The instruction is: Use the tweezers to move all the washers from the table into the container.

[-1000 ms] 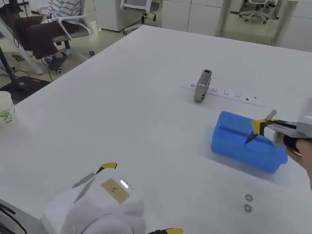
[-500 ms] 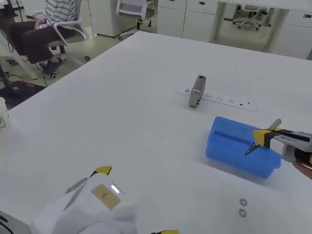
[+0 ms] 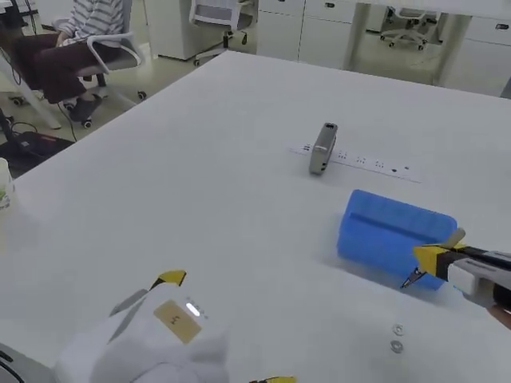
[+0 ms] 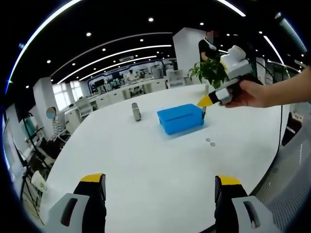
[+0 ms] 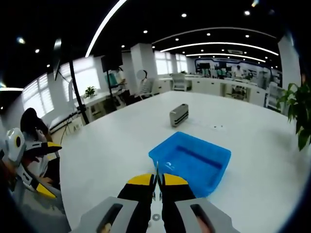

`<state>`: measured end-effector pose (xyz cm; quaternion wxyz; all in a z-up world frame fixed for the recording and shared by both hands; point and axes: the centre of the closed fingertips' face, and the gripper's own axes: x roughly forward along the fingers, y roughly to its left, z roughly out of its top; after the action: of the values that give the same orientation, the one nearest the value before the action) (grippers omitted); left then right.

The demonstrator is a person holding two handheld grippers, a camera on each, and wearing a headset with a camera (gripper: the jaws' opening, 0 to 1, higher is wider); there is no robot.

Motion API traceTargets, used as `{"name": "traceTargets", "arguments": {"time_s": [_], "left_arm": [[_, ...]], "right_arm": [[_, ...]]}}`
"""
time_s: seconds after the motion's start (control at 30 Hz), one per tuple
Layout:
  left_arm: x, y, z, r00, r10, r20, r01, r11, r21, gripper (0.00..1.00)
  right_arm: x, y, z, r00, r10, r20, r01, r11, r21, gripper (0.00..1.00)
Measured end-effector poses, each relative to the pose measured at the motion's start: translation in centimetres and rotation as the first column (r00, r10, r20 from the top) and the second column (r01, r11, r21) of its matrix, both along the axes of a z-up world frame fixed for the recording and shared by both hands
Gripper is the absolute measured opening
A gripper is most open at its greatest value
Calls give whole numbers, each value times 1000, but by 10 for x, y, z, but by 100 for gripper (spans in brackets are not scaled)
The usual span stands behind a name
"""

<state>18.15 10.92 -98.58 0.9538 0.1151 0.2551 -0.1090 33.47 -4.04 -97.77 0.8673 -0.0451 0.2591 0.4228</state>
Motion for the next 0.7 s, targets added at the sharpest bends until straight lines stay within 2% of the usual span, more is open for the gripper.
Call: {"name": "traceTargets", "arguments": {"time_s": [0.23, 0.7], "left_arm": [[0, -1, -1, 1000, -4, -5, 4, 1000, 4, 95], [-1, -2, -3, 1000, -9, -20, 9, 1000, 11, 95]], "right_arm": [[-8, -1, -13, 999, -8, -42, 9, 1000, 5, 3], [-17, -15, -30, 997, -33, -70, 31, 999, -29, 3]]}}
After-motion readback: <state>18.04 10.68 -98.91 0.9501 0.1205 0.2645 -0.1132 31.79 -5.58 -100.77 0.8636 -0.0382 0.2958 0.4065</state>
